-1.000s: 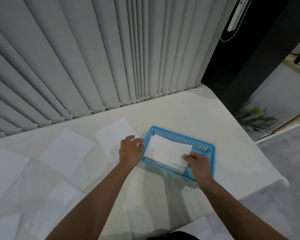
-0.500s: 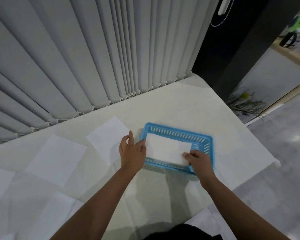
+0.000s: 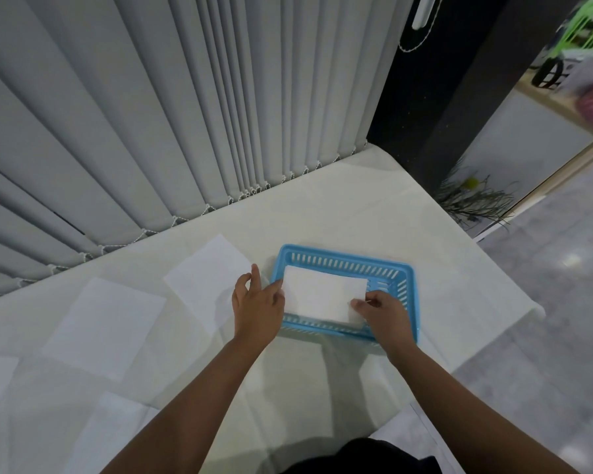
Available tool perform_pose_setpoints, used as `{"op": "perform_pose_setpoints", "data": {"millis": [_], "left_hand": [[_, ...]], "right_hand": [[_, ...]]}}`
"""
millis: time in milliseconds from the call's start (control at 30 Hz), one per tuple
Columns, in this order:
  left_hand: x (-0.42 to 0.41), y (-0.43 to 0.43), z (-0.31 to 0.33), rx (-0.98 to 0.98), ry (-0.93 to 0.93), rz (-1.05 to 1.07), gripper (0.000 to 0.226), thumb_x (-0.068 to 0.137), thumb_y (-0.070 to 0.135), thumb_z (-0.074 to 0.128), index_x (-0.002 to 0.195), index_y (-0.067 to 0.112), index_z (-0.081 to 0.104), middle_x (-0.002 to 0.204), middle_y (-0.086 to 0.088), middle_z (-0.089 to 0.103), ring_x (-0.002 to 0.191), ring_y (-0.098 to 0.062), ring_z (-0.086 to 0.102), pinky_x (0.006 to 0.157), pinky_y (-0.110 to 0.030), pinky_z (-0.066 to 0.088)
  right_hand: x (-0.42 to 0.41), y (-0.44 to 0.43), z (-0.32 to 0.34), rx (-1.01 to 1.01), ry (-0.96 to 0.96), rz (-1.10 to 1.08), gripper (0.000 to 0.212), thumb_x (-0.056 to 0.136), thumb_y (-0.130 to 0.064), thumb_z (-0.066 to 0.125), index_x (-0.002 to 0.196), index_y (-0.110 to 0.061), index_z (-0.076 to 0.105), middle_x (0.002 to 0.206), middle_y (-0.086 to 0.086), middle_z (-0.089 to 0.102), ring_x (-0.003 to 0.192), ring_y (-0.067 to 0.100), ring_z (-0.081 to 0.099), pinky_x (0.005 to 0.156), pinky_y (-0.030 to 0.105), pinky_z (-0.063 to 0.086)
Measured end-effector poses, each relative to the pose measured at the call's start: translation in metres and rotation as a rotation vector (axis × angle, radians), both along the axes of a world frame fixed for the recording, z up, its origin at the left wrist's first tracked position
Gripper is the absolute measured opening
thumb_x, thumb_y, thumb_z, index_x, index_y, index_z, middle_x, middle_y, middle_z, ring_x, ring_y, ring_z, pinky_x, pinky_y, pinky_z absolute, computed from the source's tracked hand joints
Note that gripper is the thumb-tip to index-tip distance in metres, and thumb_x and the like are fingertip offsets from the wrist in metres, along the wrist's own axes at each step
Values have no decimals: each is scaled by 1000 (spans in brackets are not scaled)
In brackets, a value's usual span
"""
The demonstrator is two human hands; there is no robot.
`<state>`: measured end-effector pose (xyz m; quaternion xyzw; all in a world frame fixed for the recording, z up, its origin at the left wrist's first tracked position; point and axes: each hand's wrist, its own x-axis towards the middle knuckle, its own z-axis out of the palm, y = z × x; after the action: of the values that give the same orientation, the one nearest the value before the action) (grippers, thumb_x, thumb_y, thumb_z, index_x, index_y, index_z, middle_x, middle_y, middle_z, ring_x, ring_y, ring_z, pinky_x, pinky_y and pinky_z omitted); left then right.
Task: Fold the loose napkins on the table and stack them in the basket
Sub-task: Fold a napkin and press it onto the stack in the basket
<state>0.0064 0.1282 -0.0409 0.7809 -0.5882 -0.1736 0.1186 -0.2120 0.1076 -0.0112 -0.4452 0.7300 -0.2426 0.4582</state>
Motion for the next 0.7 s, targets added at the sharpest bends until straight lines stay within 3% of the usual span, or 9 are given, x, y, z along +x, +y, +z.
{"op": "perform_pose_setpoints", "data": {"millis": [100, 167, 233, 300, 367, 433, 567, 700], "left_hand": [[1, 3, -2, -58, -30, -24, 35, 94, 22, 49, 127, 21, 61, 153, -16, 32, 133, -36, 33, 108, -47, 32], [1, 7, -6, -140, -86, -77, 39, 92, 20, 52, 131, 18, 56, 150, -17, 37, 127, -38, 42, 103, -49, 38], [1, 9, -8, -178, -115, -141, 43, 94, 26, 43, 136, 22, 50, 150, -15, 38, 125, -36, 45, 103, -48, 40], [0, 9, -7, -151, -132, -186, 47, 95, 34, 30, 139, 26, 45, 152, -13, 36, 126, -34, 44, 104, -47, 39], [0, 8, -7, -109, -159, -216, 49, 95, 38, 25, 139, 28, 44, 152, -13, 35, 127, -34, 44, 104, -48, 39], [1, 8, -9, -71, -176, -240, 50, 95, 39, 23, 139, 29, 44, 152, -14, 34, 128, -35, 45, 104, -50, 39], [5, 10, -13, -35, -234, -283, 49, 94, 38, 24, 138, 29, 45, 150, -15, 38, 124, -37, 50, 100, -53, 42], [7, 13, -13, 26, -204, -302, 55, 93, 41, 15, 146, 32, 27, 158, -13, 21, 135, -38, 35, 110, -57, 26]], "right_hand": [[-1, 2, -3, -63, 102, 11, 35, 80, -28, 73, 111, -22, 58, 98, -2, 62, 86, 17, 60, 68, 26, 45], [-3, 3, -8, -170, 206, 96, 49, 80, -30, 73, 125, -22, 54, 122, 1, 59, 108, 21, 57, 89, 35, 47], [-4, 4, -12, -283, 372, 273, 59, 85, -37, 67, 138, -22, 46, 142, 1, 47, 128, 23, 45, 107, 39, 35], [-3, 5, -14, -310, 510, 491, 67, 89, -54, 50, 147, -25, 32, 157, -1, 28, 141, 26, 26, 115, 42, 22], [0, 5, -18, -254, 614, 663, 80, 85, -72, 24, 152, -29, 17, 162, -6, 7, 148, 25, 7, 119, 46, 8], [1, 2, -25, -202, 687, 763, 88, 81, -78, 10, 153, -29, 5, 163, -6, -4, 149, 25, -3, 119, 49, -1], [0, -2, -32, -176, 734, 825, 81, 86, -72, 12, 152, -29, -4, 162, -5, -9, 149, 27, -8, 119, 52, -4], [-2, -1, -34, -184, 740, 841, 81, 86, -73, 11, 152, -30, -6, 162, -5, -11, 149, 28, -7, 119, 53, -3]]}}
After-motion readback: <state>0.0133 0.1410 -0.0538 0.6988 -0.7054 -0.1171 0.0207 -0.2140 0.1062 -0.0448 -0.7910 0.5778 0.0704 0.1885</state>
